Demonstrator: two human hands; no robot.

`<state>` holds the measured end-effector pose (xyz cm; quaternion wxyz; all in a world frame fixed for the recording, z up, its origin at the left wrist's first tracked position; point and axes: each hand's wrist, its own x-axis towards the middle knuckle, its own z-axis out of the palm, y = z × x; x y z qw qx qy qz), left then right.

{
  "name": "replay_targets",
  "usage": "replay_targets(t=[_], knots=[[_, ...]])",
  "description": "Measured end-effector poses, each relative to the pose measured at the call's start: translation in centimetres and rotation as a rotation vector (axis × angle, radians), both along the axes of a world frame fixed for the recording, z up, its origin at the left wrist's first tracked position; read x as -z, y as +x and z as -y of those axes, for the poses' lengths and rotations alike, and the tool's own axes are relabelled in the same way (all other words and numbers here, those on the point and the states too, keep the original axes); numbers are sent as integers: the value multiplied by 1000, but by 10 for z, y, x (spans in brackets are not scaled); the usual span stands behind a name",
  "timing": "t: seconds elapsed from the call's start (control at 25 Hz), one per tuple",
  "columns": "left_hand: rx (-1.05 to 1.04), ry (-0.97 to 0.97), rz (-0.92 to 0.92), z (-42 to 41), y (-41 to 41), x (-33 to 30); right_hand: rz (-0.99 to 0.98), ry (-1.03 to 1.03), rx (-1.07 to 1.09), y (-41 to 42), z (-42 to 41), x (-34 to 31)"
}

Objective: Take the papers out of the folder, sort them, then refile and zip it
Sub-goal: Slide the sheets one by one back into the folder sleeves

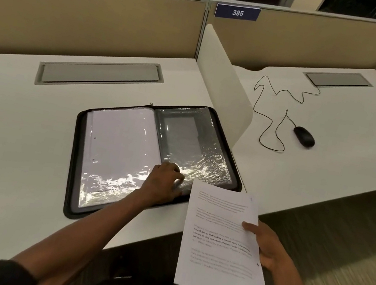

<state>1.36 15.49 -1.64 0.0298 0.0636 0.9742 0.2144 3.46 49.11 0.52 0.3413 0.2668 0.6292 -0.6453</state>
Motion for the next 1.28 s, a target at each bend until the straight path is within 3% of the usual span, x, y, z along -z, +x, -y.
replay_targets(t=[0.32, 0.56, 0.92, 1.28], knots=[[41, -224, -101, -14, 3, 2, -4, 30, -1, 10, -14, -8], [47, -257, -164, -18, 5, 11, -30, 100, -51, 9, -11, -14], [-115, -58, -139, -22, 3, 10, -67, 143, -95, 2, 12, -15], [-215, 5, -60, -26, 4, 7, -196, 261, -60, 2, 1, -27]])
